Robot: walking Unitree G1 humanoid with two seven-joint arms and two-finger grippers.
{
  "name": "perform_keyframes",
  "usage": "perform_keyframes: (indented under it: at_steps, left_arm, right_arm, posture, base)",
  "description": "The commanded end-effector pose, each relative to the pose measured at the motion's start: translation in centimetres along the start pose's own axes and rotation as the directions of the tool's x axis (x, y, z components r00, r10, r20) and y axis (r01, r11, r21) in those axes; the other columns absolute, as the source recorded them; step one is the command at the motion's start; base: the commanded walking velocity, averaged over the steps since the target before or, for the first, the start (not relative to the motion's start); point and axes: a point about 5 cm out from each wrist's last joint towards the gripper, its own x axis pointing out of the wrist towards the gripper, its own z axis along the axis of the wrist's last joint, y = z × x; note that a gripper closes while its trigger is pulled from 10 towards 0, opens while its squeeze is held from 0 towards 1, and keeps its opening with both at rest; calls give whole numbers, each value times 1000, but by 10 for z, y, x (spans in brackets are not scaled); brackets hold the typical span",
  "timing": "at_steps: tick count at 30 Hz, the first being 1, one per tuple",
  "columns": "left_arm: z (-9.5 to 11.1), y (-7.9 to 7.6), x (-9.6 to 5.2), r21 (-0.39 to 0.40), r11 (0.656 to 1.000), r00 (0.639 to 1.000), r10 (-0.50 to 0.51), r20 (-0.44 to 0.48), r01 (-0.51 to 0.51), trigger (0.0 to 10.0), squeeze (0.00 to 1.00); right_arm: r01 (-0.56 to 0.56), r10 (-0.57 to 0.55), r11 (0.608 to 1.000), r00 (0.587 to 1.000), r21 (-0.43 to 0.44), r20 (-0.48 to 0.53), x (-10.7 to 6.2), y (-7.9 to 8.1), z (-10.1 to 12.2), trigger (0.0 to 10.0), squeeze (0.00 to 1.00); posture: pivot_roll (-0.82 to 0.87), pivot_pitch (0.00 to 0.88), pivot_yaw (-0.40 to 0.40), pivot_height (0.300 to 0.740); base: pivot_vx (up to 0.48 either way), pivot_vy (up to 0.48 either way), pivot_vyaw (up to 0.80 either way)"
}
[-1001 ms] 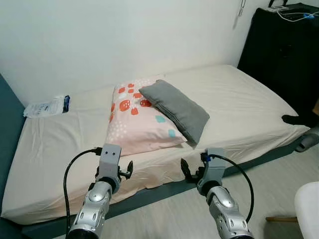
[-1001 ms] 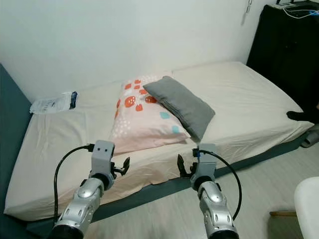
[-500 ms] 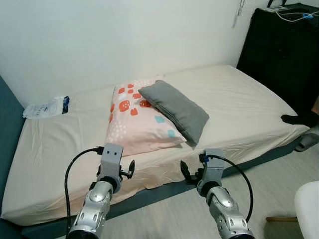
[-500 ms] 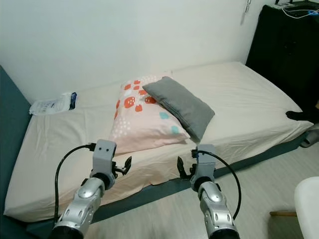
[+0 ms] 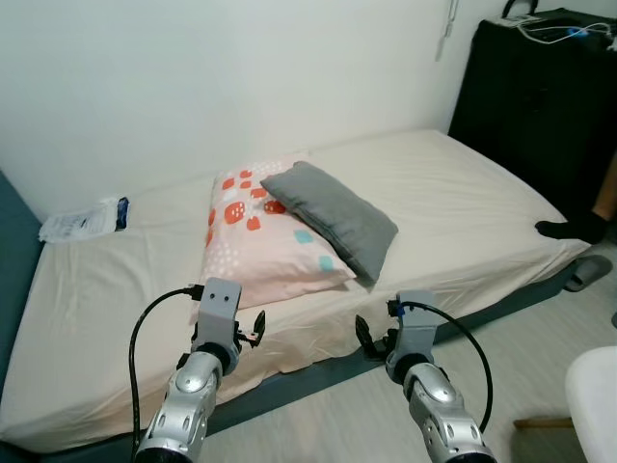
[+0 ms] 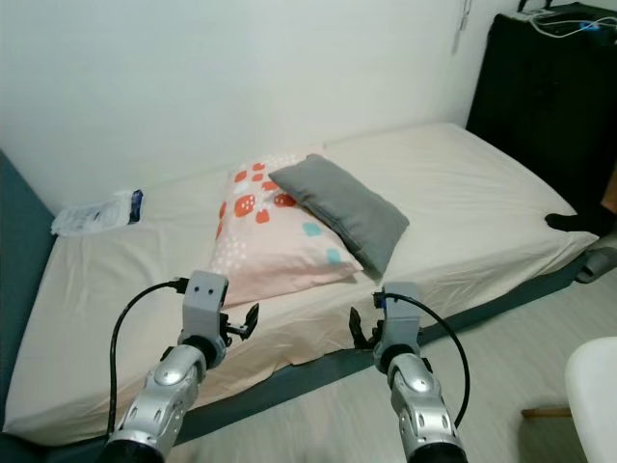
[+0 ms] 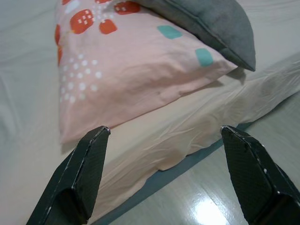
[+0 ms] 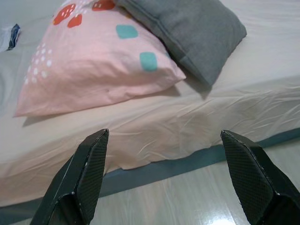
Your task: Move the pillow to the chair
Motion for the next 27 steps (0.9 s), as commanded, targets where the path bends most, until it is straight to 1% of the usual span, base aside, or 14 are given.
perform_keyframes:
  at_steps: [1,7,10,12,16,17,22,23,24,27]
  left_arm:
    - [0,0,-1,-7,1000,1000,-3,4,3,10000,0]
    - [0,0,-1,-7,1000,1000,-2,6,2,10000,0]
    - [1,1,0,-9,1000,1000,4,8,-4,10000,0]
    - [1,1,0,-10,1000,1000,6,7,-6,10000,0]
    - [1,2,0,-12,1000,1000,11,6,-11,10000,0]
    - [1,2,0,-14,1000,1000,14,6,-14,10000,0]
    - [-1,6,-1,-14,999,999,38,-8,-39,10000,0]
    - [-2,8,0,-21,998,998,60,-14,-61,10000,0]
    - [-2,8,0,-21,998,998,60,-14,-61,10000,0]
    - [-6,20,-1,-45,990,991,132,-32,-133,10000,0]
  right_arm:
    - [-13,13,1000,1000,-4,0,2,3,0,10000,0]
    - [-18,18,1000,1000,-19,-4,2,4,0,10000,0]
    - [-29,29,998,1000,-48,-1,3,5,1,10000,0]
    - [-33,33,998,999,-55,-1,4,6,2,10000,0]
    - [-43,43,997,999,-63,-2,4,6,2,10000,0]
    - [-50,50,998,999,-47,0,4,7,2,10000,0]
    - [-59,58,996,998,-72,-23,4,8,-1,10000,0]
    - [-71,69,994,997,-78,-30,4,10,-2,10000,0]
    - [-71,69,994,997,-78,-30,4,10,-2,10000,0]
    - [-104,101,992,994,-72,-36,5,14,-3,10000,0]
  posture:
    - [-64,36,46,740]
    - [-65,35,43,740]
    - [-63,34,42,740]
    - [-63,37,42,740]
    - [-65,37,40,740]
    - [-64,34,36,740]
    - [-63,31,33,740]
    - [-64,29,31,740]
    - [-64,29,31,740]
    - [-62,23,27,740]
  base:
    - [412,0,0]
    - [412,0,0]
    - [415,0,0]
    - [416,0,469]
    - [416,0,800]
    - [416,0,0]
    - [357,0,0]
    - [0,0,0]
    - [0,0,0]
    - [0,0,0]
